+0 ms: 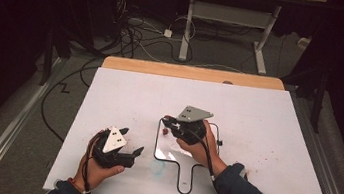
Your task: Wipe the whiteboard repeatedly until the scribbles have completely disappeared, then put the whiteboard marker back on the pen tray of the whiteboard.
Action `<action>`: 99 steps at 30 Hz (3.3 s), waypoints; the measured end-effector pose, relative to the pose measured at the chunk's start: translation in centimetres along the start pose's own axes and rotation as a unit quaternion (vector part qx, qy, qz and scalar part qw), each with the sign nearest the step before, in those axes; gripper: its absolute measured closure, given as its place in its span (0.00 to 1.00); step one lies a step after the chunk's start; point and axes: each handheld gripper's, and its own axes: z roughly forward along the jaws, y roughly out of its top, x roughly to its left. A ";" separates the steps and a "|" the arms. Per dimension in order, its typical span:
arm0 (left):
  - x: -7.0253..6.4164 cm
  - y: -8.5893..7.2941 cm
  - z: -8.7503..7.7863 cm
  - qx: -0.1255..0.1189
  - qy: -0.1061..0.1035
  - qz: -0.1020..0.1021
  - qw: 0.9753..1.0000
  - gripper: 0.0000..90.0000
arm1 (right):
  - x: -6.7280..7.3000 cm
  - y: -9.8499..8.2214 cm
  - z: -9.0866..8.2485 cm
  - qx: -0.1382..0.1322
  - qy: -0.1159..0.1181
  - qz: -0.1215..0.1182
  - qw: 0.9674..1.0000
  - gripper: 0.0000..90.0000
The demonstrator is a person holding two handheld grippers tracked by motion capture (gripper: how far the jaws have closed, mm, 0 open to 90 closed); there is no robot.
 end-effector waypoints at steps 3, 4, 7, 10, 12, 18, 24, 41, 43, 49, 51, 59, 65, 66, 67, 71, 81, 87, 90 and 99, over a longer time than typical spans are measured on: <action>0.0 0.0 0.1 0.001 0.002 0.002 1.000 0.23 | 0.4 0.0 -0.9 0.004 0.011 0.001 1.000 0.91; 0.0 0.0 0.1 0.001 0.001 0.001 1.000 0.23 | 0.4 0.0 -1.4 -0.002 0.012 0.003 1.000 0.91; 0.1 0.0 0.3 0.002 0.001 -0.001 1.000 0.23 | 0.1 0.1 -3.4 -0.020 0.008 0.015 1.000 0.91; 0.0 0.1 0.4 0.005 0.002 0.004 1.000 0.23 | -0.4 -0.1 -5.7 -0.025 0.000 0.023 0.999 0.91; -0.1 0.2 0.4 0.004 0.003 0.007 1.000 0.23 | -0.8 -0.5 -7.3 -0.027 -0.001 0.033 0.999 0.90; -0.4 0.3 0.7 0.011 0.005 0.012 1.000 0.23 | -1.5 -1.6 -12.1 -0.033 -0.008 0.055 0.998 0.90; -0.4 0.3 0.9 0.014 0.003 0.013 1.000 0.23 | -2.2 -3.0 -17.0 0.009 -0.008 0.096 0.995 0.90; -1.4 0.6 1.8 0.030 -0.013 0.029 0.999 0.23 | -4.7 -7.6 -16.5 0.103 0.027 0.214 0.971 0.90; -1.4 0.6 1.9 0.029 -0.012 0.029 0.999 0.23 | -5.2 -7.7 -15.5 0.101 0.025 0.227 0.968 0.89; -1.4 0.6 2.1 0.034 -0.015 0.030 0.999 0.23 | -6.9 -8.2 -12.3 0.108 0.012 0.244 0.964 0.84; -1.5 0.6 2.1 0.034 -0.014 0.032 0.999 0.23 | -7.3 -8.5 -11.1 0.116 0.000 0.246 0.962 0.83; -1.3 0.7 2.2 0.035 -0.015 0.028 0.999 0.23 | -8.5 -10.2 -8.4 0.112 -0.044 0.253 0.960 0.80; -1.5 0.7 2.2 0.038 -0.014 0.032 0.999 0.23 | -8.7 -10.5 -8.7 0.113 -0.092 0.239 0.960 0.70; -1.5 0.7 2.1 0.038 -0.013 0.032 0.999 0.23 | -8.7 -10.5 -8.7 0.117 -0.096 0.234 0.960 0.69; -1.5 0.7 2.1 0.037 -0.013 0.032 0.999 0.23 | -8.7 -10.5 -8.7 0.121 -0.104 0.229 0.960 0.68; -1.6 0.7 2.0 0.035 -0.012 0.032 0.999 0.23 | -8.7 -10.5 -8.9 0.124 -0.115 0.221 0.961 0.66; -1.6 0.7 1.8 0.028 -0.010 0.038 0.999 0.22 | -7.3 -9.3 -13.5 0.035 -0.107 0.122 0.986 0.44; -1.9 0.8 1.8 0.029 -0.011 0.048 0.998 0.21 | -5.0 -10.5 -17.6 -0.010 -0.122 0.057 0.991 0.33; -2.0 0.9 1.9 0.024 -0.008 0.056 0.998 0.21 | -4.5 -11.6 -18.9 -0.018 -0.128 0.053 0.990 0.28; -2.1 1.3 2.3 0.026 -0.006 0.062 0.998 0.21 | -3.9 -12.9 -20.5 -0.027 -0.163 0.054 0.985 0.20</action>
